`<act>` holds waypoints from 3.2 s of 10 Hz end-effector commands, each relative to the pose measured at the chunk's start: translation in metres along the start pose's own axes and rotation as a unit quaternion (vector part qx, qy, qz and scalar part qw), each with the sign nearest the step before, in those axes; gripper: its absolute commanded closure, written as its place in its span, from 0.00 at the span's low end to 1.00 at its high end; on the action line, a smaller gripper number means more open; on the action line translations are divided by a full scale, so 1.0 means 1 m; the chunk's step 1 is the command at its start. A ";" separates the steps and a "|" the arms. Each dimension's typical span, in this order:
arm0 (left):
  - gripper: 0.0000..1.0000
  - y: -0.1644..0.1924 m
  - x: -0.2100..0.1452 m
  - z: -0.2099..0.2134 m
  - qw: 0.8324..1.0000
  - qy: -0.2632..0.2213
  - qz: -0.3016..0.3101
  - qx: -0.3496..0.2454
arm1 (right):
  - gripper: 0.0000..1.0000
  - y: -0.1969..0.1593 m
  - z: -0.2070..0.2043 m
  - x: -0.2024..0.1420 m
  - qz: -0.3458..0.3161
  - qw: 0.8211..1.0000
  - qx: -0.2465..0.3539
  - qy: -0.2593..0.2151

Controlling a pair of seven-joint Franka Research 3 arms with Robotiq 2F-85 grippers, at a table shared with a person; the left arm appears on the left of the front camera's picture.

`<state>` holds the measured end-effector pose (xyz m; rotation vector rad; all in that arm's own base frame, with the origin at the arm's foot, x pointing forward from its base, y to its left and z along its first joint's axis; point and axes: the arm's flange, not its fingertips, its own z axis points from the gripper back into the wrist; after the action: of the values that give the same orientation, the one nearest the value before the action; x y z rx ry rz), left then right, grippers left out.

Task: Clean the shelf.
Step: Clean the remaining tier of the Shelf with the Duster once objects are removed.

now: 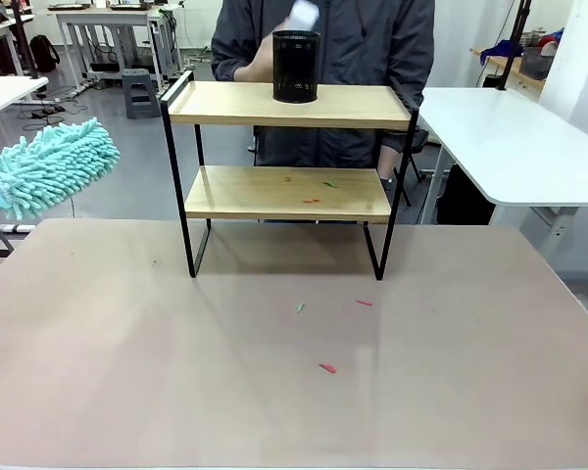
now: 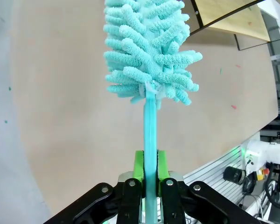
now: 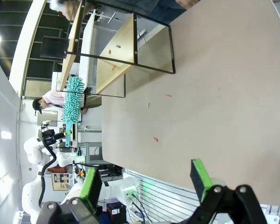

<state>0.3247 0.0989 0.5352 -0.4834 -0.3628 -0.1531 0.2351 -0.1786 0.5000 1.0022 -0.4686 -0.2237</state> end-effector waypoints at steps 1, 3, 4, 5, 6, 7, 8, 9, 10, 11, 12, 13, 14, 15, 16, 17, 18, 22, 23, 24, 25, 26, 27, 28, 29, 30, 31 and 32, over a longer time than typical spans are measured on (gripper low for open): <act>0.88 -0.007 0.000 0.008 0.999 0.005 -0.042 -0.025 | 0.00 0.002 0.000 0.002 0.012 1.000 0.011 -0.005; 0.88 -0.027 -0.004 0.059 0.994 -0.032 -0.099 -0.036 | 0.00 0.002 0.000 0.002 0.012 1.000 0.011 -0.005; 0.88 -0.037 -0.021 0.099 0.988 -0.059 -0.132 -0.054 | 0.00 0.002 0.000 0.002 0.012 1.000 0.011 -0.005; 0.88 -0.047 -0.056 0.135 0.977 -0.091 -0.184 -0.061 | 0.00 0.002 0.000 0.002 0.012 1.000 0.011 -0.005; 0.88 -0.053 -0.088 0.150 0.965 -0.092 -0.231 -0.082 | 0.00 0.002 0.000 0.002 0.012 1.000 0.011 -0.005; 0.88 -0.057 -0.114 0.148 0.956 -0.069 -0.271 -0.088 | 0.00 0.002 0.000 0.002 0.012 1.000 0.011 -0.005; 0.88 -0.064 -0.128 0.137 0.939 -0.023 -0.322 -0.117 | 0.00 0.002 0.000 0.002 0.012 1.000 0.011 -0.005; 0.88 -0.077 -0.132 0.111 0.927 0.032 -0.355 -0.115 | 0.00 0.002 0.000 0.002 0.012 1.000 0.011 -0.005; 0.88 -0.093 -0.126 0.082 0.922 0.072 -0.369 -0.097 | 0.00 0.002 0.000 0.002 0.012 1.000 0.011 -0.005; 0.88 -0.111 -0.117 0.053 0.915 0.103 -0.380 -0.088 | 0.00 0.002 0.000 0.002 0.012 1.000 0.011 -0.005; 0.88 -0.130 -0.107 0.023 0.911 0.127 -0.385 -0.074 | 0.00 0.002 0.000 0.002 0.012 1.000 0.011 -0.005; 0.88 -0.149 -0.093 -0.012 0.917 0.138 -0.373 -0.037 | 0.00 0.002 0.000 0.002 0.012 1.000 0.011 -0.005; 0.88 -0.162 -0.079 -0.037 0.926 0.133 -0.354 -0.004 | 0.00 0.002 0.000 0.002 0.012 1.000 0.011 -0.005; 0.88 -0.172 -0.063 -0.059 0.947 0.099 -0.304 0.026 | 0.00 0.002 0.000 0.002 0.012 1.000 0.011 -0.005; 0.88 -0.171 -0.049 -0.064 0.961 0.100 -0.259 0.005 | 0.00 0.002 0.000 0.002 0.012 1.000 0.011 -0.005; 0.88 -0.167 -0.077 -0.040 0.926 0.128 -0.356 -0.001 | 0.00 0.002 0.000 0.002 0.012 1.000 0.011 -0.005; 0.88 -0.167 -0.077 -0.040 0.926 0.128 -0.356 -0.001 | 0.00 0.002 0.000 0.002 0.012 1.000 0.011 -0.005; 0.88 -0.200 -0.041 -0.072 0.955 0.079 -0.282 0.051 | 0.00 0.002 0.000 0.002 0.012 1.000 0.011 -0.005; 0.88 -0.210 -0.024 -0.081 0.952 0.085 -0.286 0.066 | 0.00 0.002 0.000 0.002 0.012 1.000 0.011 -0.005; 0.88 -0.217 -0.007 -0.089 0.956 0.075 -0.272 0.079 | 0.00 0.002 0.000 0.002 0.012 1.000 0.011 -0.005; 0.88 -0.225 0.012 -0.100 0.961 0.062 -0.252 0.100 | 0.00 0.002 0.000 0.002 0.012 1.000 0.011 -0.005; 0.88 -0.230 0.025 -0.109 0.963 0.055 -0.235 0.121 | 0.00 0.002 0.000 0.002 0.012 1.000 0.011 -0.005; 0.88 -0.233 0.038 -0.119 0.965 0.053 -0.222 0.129 | 0.00 0.002 0.000 0.002 0.012 1.000 0.011 -0.005; 0.88 -0.239 0.053 -0.131 0.967 0.050 -0.205 0.143 | 0.00 0.002 0.000 0.002 0.012 1.000 0.011 -0.005; 0.88 -0.245 0.066 -0.144 0.967 0.053 -0.193 0.157 | 0.00 0.002 0.000 0.002 0.012 1.000 0.011 -0.005; 0.88 -0.249 0.078 -0.155 0.967 0.063 -0.192 0.156 | 0.00 0.002 0.000 0.002 0.012 1.000 0.011 -0.005; 0.88 -0.252 0.090 -0.165 0.966 0.065 -0.185 0.168 | 0.00 0.002 0.000 0.002 0.012 1.000 0.011 -0.005; 0.88 -0.255 0.098 -0.173 0.966 0.066 -0.185 0.169 | 0.00 0.002 0.000 0.002 0.012 1.000 0.011 -0.005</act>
<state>0.4001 -0.2056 0.5318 -0.0948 -0.3293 -0.4982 0.2352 -0.1784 0.5001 1.0013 -0.4686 -0.2228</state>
